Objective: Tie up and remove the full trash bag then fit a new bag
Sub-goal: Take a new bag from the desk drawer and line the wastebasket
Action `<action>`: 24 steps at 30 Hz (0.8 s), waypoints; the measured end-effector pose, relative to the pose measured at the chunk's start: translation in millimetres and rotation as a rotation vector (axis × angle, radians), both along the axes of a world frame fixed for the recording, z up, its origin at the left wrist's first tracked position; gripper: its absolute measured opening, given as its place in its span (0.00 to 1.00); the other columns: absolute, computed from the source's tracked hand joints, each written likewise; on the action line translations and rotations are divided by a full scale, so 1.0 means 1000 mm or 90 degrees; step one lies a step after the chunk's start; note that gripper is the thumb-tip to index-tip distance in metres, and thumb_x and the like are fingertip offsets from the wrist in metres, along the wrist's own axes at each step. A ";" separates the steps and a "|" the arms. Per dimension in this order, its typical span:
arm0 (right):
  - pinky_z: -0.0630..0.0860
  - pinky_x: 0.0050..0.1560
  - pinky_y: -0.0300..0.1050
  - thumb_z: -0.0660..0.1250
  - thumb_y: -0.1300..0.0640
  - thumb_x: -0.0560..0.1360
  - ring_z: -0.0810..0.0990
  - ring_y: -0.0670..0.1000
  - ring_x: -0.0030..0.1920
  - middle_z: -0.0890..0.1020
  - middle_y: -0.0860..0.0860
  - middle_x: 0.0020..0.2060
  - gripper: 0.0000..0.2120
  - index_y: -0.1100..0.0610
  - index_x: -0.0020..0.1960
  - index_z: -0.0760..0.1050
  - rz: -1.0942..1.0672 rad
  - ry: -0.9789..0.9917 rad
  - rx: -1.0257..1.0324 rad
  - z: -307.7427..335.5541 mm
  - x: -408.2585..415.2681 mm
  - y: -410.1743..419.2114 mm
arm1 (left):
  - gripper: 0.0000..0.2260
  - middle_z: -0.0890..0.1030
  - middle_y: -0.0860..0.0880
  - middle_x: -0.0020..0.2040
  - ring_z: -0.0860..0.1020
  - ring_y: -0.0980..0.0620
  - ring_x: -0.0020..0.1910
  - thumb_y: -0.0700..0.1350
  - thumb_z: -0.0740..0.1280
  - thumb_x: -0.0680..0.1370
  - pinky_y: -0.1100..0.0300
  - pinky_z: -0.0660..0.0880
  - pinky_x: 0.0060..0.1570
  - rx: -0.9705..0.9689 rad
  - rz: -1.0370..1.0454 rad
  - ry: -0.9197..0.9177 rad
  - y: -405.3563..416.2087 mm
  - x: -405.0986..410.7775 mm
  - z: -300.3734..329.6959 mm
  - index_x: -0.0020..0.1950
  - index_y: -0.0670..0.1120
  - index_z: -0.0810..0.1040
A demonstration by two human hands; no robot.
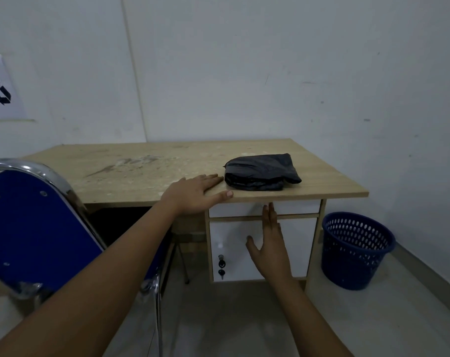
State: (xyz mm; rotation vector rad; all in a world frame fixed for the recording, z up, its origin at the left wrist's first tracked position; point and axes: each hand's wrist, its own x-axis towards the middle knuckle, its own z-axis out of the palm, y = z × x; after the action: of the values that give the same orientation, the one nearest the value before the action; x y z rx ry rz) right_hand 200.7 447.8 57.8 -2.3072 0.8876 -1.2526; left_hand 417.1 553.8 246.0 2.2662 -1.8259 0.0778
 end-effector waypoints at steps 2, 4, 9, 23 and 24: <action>0.56 0.85 0.59 0.67 0.55 0.84 0.49 0.45 0.86 0.47 0.42 0.87 0.41 0.52 0.88 0.46 -0.016 -0.047 -0.021 -0.005 -0.006 0.011 | 0.45 0.59 0.60 0.84 0.59 0.53 0.83 0.85 0.44 0.70 0.37 0.54 0.80 0.003 -0.001 0.000 0.000 0.000 0.000 0.83 0.66 0.54; 0.63 0.82 0.58 0.66 0.58 0.84 0.56 0.47 0.85 0.56 0.47 0.86 0.35 0.56 0.87 0.54 -0.027 -0.107 -0.071 -0.005 -0.012 0.020 | 0.45 0.58 0.59 0.84 0.59 0.53 0.83 0.85 0.44 0.70 0.37 0.54 0.80 0.006 -0.001 -0.001 0.001 -0.001 0.001 0.83 0.66 0.54; 0.72 0.74 0.50 0.68 0.63 0.81 0.73 0.55 0.75 0.73 0.56 0.76 0.25 0.63 0.77 0.72 -0.059 -0.242 -0.314 0.034 -0.028 0.026 | 0.43 0.58 0.61 0.84 0.56 0.51 0.84 0.83 0.42 0.72 0.36 0.52 0.80 -0.003 -0.004 0.016 0.003 -0.003 0.003 0.83 0.65 0.56; 0.54 0.81 0.69 0.54 0.12 0.65 0.52 0.64 0.85 0.52 0.50 0.87 0.51 0.33 0.83 0.57 -0.101 0.297 0.045 0.190 -0.006 -0.018 | 0.33 0.54 0.53 0.86 0.53 0.45 0.84 0.69 0.45 0.80 0.41 0.52 0.81 0.042 0.093 0.019 -0.021 0.008 -0.001 0.85 0.62 0.54; 0.54 0.81 0.70 0.53 0.11 0.63 0.53 0.65 0.85 0.54 0.50 0.87 0.52 0.32 0.83 0.59 -0.103 0.332 0.052 0.191 -0.004 -0.020 | 0.33 0.55 0.52 0.86 0.55 0.46 0.84 0.69 0.46 0.79 0.41 0.54 0.80 0.034 0.093 0.026 -0.022 0.008 -0.001 0.84 0.62 0.55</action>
State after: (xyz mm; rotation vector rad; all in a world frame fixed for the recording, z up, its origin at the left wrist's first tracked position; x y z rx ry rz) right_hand 196.3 428.1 248.6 -2.5791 1.2858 -0.6482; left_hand 425.0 531.9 245.2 2.4175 -1.6601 0.0074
